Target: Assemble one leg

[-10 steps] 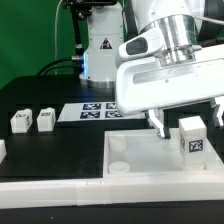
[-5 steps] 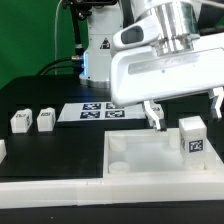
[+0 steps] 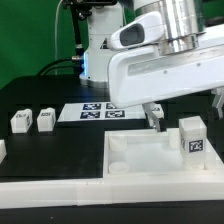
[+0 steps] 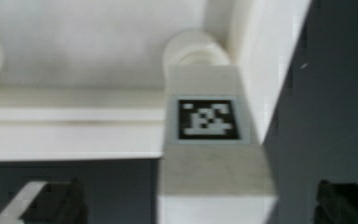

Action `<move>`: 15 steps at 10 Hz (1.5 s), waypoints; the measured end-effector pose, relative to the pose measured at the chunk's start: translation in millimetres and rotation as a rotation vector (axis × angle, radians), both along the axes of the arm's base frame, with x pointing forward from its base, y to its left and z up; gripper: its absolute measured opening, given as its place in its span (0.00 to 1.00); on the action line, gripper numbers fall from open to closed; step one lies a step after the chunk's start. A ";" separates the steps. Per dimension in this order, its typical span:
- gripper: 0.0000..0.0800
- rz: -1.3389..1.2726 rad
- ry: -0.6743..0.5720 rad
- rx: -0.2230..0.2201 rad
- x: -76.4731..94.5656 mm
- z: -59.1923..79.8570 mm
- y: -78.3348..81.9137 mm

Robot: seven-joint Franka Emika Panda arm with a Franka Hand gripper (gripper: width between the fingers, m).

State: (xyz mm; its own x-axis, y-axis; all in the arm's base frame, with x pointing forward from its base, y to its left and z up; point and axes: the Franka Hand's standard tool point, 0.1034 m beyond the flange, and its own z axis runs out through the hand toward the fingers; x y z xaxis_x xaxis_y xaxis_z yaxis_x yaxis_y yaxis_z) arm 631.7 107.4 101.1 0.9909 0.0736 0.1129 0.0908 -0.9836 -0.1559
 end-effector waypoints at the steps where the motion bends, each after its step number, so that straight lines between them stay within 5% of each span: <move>1: 0.81 0.009 0.053 0.005 3.6 0.3 1.8; 3: 0.81 0.039 0.180 0.016 5.0 -0.5 6.6; 8: 0.78 0.039 0.163 0.014 3.9 -15.0 1.0; 9: 0.52 0.028 0.166 0.014 3.8 -15.1 1.0; 10: 0.52 0.008 0.169 0.014 3.8 -15.1 1.1; 11: 0.37 -0.006 0.171 0.013 4.0 -15.3 0.0; 15: 0.37 -0.516 0.102 0.030 -6.1 -15.5 -1.8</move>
Offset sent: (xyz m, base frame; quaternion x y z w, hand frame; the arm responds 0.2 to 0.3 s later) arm 0.0072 -0.0071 -0.0067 -0.0146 -0.0644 -0.0277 0.9974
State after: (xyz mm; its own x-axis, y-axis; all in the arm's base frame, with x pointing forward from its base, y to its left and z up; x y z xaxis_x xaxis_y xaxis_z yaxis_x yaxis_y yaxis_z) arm 625.6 105.6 85.6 0.9035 -0.4285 0.0084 -0.4212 -0.8914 -0.1672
